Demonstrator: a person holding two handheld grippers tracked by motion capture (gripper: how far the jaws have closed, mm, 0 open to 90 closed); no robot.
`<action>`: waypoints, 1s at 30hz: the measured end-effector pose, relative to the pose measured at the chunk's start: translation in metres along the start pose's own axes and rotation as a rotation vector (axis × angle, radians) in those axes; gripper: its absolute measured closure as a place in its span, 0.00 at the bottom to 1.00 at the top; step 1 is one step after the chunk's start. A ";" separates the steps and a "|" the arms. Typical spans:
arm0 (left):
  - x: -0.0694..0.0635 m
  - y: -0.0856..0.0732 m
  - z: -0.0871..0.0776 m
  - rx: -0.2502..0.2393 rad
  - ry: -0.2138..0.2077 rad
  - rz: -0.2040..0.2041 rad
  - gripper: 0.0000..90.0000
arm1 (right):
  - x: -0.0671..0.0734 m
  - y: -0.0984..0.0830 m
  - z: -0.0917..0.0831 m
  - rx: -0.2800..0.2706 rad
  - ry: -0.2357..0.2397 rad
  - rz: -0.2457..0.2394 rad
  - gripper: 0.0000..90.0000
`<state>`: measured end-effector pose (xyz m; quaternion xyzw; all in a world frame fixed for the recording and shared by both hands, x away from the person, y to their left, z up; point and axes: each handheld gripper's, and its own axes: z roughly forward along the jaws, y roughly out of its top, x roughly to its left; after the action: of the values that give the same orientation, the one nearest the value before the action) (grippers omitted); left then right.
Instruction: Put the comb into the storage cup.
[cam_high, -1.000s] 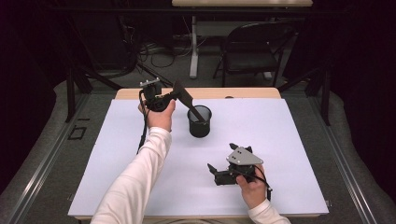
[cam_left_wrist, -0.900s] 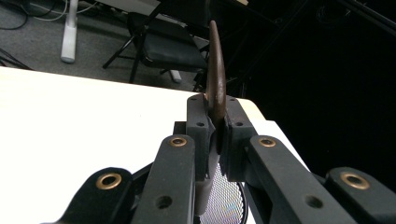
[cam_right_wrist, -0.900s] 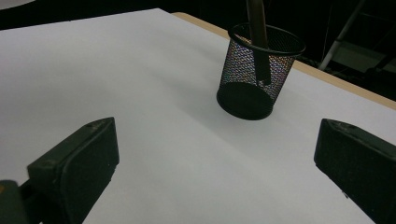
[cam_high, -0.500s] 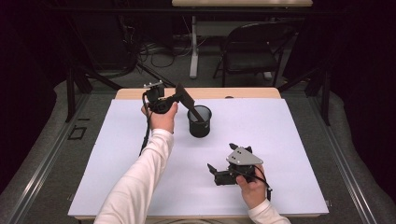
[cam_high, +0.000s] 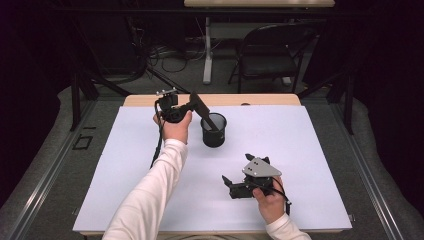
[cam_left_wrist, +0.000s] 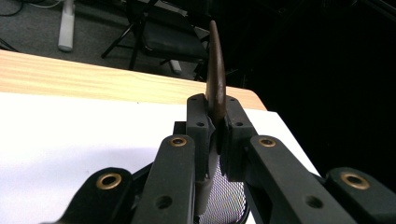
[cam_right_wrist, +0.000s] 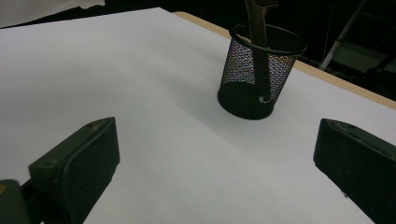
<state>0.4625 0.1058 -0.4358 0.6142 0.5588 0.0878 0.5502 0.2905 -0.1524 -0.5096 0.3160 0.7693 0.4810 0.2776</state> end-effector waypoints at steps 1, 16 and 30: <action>0.000 0.000 0.000 -0.001 0.001 -0.002 0.94 | 0.000 0.000 0.000 0.000 0.000 -0.001 0.01; 0.001 -0.005 0.005 0.014 0.006 -0.007 0.94 | 0.000 0.000 0.000 0.000 0.000 -0.002 0.01; 0.004 -0.006 0.005 0.005 0.005 -0.022 0.93 | 0.000 0.000 0.000 0.003 0.003 -0.002 0.01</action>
<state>0.4642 0.1044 -0.4443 0.6091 0.5672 0.0818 0.5483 0.2906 -0.1520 -0.5100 0.3151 0.7707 0.4799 0.2764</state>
